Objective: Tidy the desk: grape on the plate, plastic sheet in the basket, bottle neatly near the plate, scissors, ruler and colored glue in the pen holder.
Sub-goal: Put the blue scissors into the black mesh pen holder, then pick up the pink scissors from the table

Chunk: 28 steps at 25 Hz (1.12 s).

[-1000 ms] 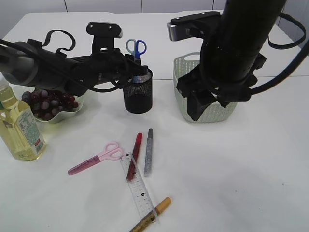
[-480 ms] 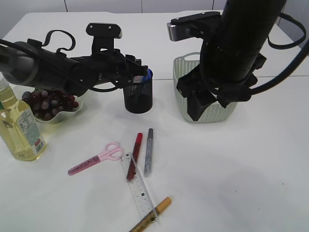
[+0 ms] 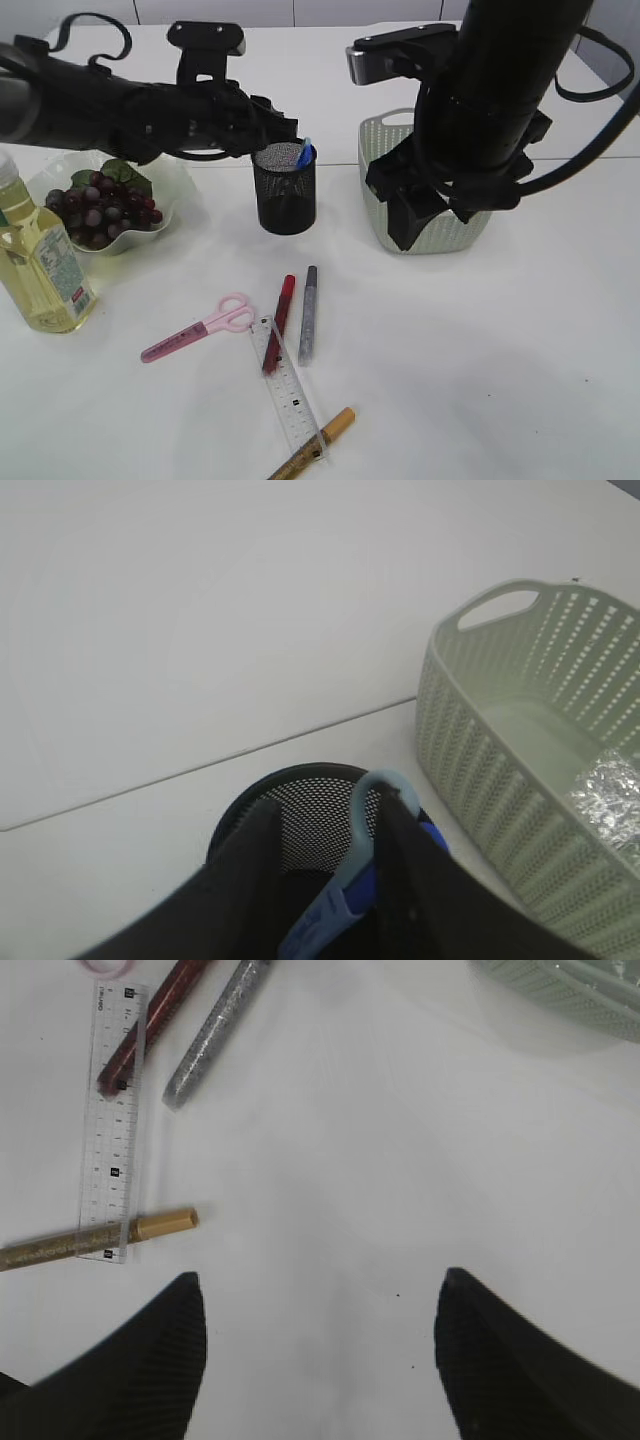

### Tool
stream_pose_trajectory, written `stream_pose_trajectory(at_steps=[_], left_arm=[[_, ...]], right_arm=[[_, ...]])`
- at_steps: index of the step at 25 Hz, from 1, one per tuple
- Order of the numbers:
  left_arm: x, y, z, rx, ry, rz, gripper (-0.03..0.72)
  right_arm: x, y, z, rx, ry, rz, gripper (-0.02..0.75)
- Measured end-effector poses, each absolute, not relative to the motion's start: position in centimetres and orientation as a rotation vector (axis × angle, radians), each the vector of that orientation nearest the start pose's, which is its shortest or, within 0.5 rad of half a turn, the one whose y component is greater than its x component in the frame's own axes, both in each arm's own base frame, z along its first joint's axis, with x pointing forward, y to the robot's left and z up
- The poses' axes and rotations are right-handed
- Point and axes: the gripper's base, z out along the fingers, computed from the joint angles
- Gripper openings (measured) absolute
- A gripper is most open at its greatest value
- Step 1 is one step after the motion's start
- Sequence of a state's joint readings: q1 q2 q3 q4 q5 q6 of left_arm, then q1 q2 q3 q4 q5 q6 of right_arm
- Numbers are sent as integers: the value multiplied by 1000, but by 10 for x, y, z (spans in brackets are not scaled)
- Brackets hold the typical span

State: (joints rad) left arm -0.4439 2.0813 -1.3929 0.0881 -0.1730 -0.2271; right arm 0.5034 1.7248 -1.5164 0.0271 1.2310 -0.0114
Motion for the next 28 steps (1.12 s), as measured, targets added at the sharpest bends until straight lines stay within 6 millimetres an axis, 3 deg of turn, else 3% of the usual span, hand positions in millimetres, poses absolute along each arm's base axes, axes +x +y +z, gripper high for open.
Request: stream_pose_trajectory(at_steps=[6,12,22,28], left_arm=[[413,-196,215,337,2110,-332,239],[394,-184,223,383,2323,-229,239],[360,-173,208,627,2716,-141,228],[341,-168,203,907,2857,-113,228]], right_arm=[[308,172,299,-738,2839,116,524],[308,173,299,-737,2841,122,524],[307,174,299,-731,2846,152,524],[307,174,299,-730,2846,155,524]])
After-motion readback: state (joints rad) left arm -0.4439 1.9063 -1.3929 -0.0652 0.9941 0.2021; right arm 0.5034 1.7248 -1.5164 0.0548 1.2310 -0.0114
